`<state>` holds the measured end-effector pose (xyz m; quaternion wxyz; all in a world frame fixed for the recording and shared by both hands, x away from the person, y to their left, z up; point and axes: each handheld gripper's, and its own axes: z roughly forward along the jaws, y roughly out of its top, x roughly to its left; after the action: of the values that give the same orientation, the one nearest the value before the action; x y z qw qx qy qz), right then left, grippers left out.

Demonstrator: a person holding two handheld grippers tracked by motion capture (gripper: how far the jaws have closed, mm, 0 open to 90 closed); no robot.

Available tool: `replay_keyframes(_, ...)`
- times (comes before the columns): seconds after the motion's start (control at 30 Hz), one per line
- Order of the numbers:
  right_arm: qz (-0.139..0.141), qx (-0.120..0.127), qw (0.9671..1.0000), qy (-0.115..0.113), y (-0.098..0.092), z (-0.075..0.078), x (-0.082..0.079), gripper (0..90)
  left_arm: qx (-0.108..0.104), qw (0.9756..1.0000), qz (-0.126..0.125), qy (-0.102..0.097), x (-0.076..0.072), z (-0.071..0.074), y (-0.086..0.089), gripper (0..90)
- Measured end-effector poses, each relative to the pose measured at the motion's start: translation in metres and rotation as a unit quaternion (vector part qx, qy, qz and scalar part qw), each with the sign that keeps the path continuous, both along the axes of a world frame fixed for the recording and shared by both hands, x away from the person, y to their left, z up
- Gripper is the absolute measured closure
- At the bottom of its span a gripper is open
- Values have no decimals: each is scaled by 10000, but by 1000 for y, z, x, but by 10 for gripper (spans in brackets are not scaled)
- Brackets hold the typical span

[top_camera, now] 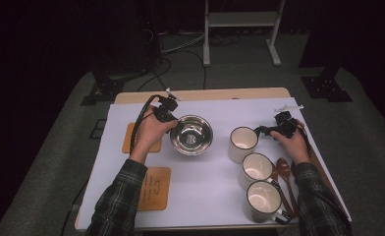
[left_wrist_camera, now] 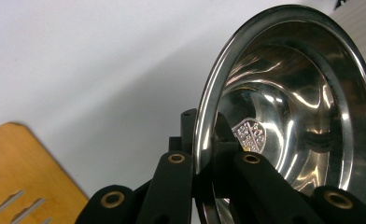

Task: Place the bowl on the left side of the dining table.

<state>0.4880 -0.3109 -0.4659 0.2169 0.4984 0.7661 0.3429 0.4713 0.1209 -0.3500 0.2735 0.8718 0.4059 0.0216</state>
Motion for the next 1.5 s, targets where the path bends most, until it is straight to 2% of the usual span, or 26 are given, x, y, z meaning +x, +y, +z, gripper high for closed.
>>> replay_keyframes(0.17,2,-1,10000,-1,0,0,0,161,17,10000,72,-59,4,1,7,876)
replay_keyframes(0.77,-4,5,10000,-1,0,0,0,161,36,9988,480,-67,17,1,32,876)
replay_keyframes(1.2,-4,3,10000,-3,0,0,0,161,74,9966,825,-8,26,-4,56,876)
replay_keyframes(1.5,-2,1,10000,-5,0,0,0,161,104,9938,1109,8,31,-7,76,876)
